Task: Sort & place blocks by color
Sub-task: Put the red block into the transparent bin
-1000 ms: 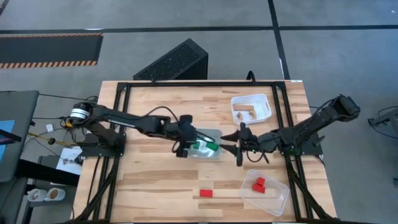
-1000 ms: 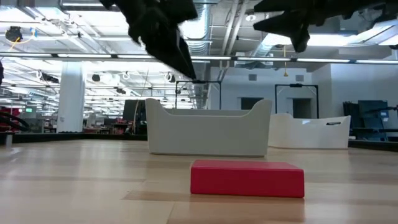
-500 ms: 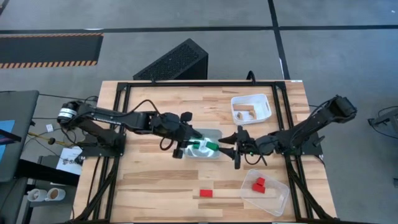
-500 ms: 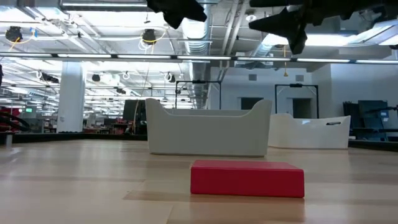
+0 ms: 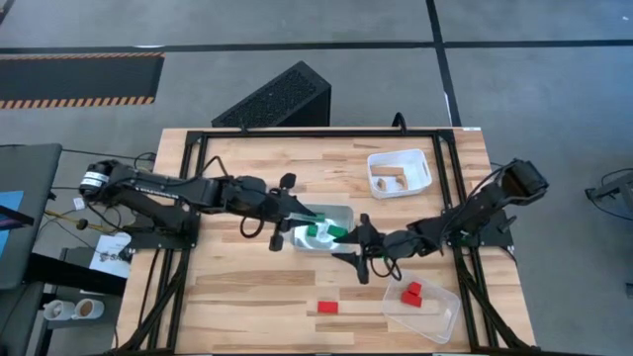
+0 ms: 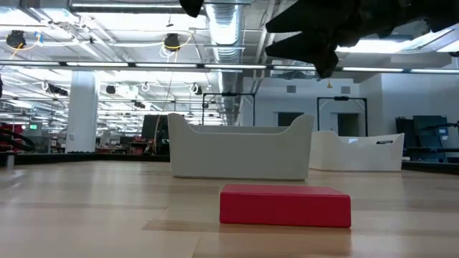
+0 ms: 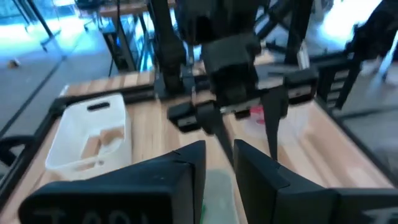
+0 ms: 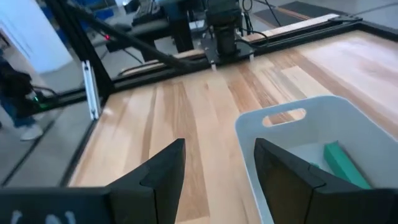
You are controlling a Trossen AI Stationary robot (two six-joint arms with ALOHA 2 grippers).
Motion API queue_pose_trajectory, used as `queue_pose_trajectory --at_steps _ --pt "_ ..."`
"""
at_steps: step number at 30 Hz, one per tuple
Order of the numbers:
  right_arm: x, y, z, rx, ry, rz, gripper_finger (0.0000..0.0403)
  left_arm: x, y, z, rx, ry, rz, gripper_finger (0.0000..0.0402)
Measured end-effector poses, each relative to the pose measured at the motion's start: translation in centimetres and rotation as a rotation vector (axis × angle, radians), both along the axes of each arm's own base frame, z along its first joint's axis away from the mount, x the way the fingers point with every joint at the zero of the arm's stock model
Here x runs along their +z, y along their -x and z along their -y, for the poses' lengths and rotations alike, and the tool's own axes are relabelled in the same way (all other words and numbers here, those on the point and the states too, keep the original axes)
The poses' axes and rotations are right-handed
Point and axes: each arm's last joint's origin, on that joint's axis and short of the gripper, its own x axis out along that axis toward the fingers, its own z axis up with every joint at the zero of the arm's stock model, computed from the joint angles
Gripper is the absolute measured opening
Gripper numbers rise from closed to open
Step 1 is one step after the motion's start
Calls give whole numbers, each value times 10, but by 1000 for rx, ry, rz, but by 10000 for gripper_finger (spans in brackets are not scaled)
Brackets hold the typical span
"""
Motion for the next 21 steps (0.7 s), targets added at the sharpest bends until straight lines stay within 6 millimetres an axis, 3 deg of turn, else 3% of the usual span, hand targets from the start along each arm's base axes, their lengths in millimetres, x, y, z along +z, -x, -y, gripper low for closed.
queue_pose_trajectory --at_steps 9,15,21 --pt "-5 -18 -13 69 26 -20 214 -49 34 -3 32 161 118 54" --pt "-25 -34 -24 105 41 -81 214 -72 56 -6 69 196 174 53" --pt "-57 -52 -45 228 41 -171 214 -92 63 -7 90 220 140 53"
